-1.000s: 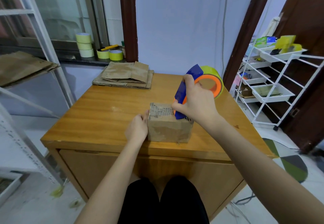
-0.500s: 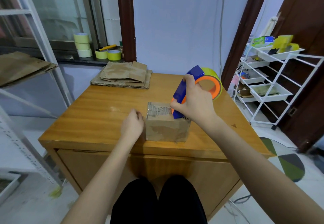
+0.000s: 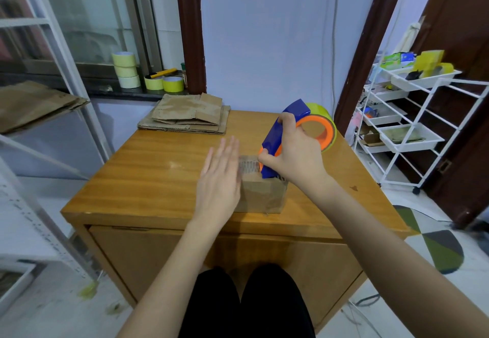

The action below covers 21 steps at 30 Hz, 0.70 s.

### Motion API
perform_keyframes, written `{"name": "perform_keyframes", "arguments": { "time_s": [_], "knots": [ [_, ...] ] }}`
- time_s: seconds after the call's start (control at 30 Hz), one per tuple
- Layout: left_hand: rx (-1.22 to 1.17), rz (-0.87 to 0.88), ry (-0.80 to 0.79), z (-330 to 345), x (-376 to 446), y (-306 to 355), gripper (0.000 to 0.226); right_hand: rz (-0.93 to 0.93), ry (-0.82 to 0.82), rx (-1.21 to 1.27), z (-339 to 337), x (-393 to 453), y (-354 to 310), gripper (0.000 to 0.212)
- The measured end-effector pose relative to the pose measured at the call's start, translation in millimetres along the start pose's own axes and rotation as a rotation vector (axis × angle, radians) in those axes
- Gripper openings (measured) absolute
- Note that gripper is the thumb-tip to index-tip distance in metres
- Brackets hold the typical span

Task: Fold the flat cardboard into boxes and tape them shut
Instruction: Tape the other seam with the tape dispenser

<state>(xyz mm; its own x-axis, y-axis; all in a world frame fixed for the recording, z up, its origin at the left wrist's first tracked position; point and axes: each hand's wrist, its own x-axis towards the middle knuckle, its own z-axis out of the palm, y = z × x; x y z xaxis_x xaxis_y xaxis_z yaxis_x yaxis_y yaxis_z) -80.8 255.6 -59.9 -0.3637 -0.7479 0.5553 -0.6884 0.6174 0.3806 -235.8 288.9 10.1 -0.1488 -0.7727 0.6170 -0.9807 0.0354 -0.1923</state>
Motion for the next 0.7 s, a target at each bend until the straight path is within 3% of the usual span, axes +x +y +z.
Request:
{"name": "perform_keyframes", "arguments": {
  "time_s": [0.07, 0.17, 0.23, 0.47, 0.57, 0.7],
  "knots": [
    [0.123, 0.104, -0.087, 0.7, 7.9, 2.5, 0.052, 0.000, 0.002, 0.010, 0.2, -0.1, 0.3, 0.060],
    [0.213, 0.133, -0.223, 2.3, 12.7, 4.5, 0.086, 0.002, 0.004, 0.017, 1.0, -0.6, 0.8, 0.062],
    [0.281, 0.139, -0.269, 2.4, 13.9, 3.5, 0.094, 0.001, 0.011, 0.005, 1.5, -0.5, 1.5, 0.061],
    [0.287, 0.089, -0.297, -0.8, 13.6, 9.0, 0.089, 0.020, 0.018, 0.033, 2.4, -1.3, 2.5, 0.061],
    [0.342, 0.153, -0.311, -7.4, 22.8, 12.9, 0.091, 0.015, 0.020, 0.038, 2.1, -1.1, 2.3, 0.060],
    [0.303, 0.204, -0.317, -7.9, 27.0, 11.3, 0.079, 0.024, 0.023, 0.065, 3.1, -2.6, 4.4, 0.059]
  ]
}}
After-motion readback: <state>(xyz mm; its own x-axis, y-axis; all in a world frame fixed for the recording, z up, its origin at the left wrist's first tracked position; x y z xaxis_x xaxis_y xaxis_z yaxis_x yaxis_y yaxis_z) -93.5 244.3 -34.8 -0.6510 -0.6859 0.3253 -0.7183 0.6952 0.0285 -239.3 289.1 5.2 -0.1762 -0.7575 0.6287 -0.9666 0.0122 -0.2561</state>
